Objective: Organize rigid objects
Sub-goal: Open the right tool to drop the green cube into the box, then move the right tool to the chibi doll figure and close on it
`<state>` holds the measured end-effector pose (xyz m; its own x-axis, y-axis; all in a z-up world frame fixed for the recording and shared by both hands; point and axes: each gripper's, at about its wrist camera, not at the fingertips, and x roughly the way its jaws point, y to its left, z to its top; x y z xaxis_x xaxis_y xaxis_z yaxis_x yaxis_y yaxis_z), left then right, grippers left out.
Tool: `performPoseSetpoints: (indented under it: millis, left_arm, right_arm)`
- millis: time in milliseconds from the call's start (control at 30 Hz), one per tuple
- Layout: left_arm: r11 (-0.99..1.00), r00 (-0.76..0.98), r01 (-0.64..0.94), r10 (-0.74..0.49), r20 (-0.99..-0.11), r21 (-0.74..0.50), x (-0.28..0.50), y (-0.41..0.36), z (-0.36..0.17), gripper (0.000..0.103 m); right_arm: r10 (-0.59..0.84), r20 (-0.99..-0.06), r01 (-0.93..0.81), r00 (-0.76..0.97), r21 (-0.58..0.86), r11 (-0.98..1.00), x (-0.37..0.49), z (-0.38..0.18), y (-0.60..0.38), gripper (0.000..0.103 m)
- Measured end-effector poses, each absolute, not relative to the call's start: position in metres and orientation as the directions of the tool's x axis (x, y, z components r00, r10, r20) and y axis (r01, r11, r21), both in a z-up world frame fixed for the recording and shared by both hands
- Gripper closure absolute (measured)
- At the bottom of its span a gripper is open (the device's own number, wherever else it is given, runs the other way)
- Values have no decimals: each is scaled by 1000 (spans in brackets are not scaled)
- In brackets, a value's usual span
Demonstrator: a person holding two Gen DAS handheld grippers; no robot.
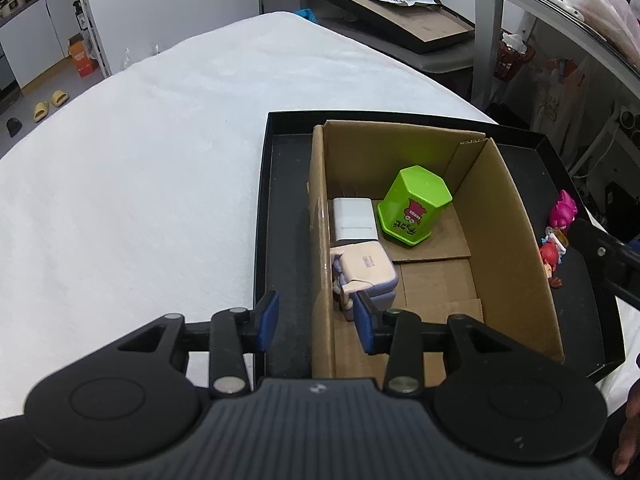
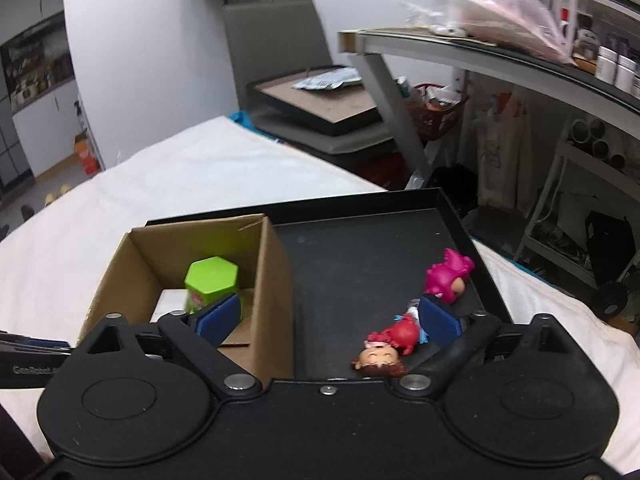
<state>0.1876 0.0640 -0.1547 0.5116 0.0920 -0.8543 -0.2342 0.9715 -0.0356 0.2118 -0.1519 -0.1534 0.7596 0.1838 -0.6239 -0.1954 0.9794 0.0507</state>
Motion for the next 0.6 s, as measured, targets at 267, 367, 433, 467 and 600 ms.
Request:
performPoseSetpoints:
  millis: [267, 367, 433, 467, 600]
  left_arm:
    - [970, 522, -241, 142, -841, 15, 188, 56, -151, 63]
    - [970, 514, -240, 159, -843, 36, 190, 53, -152, 62]
    - [970, 511, -233, 176, -842, 62, 192, 49, -153, 62]
    - [971, 508, -227, 187, -841, 79, 194, 46, -153, 61]
    - [968, 485, -212, 222, -846, 133, 198, 39, -157, 60]
  right_arm:
    - [166, -585, -135, 794, 96, 986, 204, -168, -174, 0]
    - [179, -616, -103, 767, 158, 982, 211, -176, -187, 0]
    - [188, -626, -87, 757, 189, 978, 214, -180, -193, 0]
    - [188, -631, -81, 753, 195, 978, 216, -182, -195, 0]
    - [195, -653, -56, 732, 228, 972, 223, -191, -200, 0]
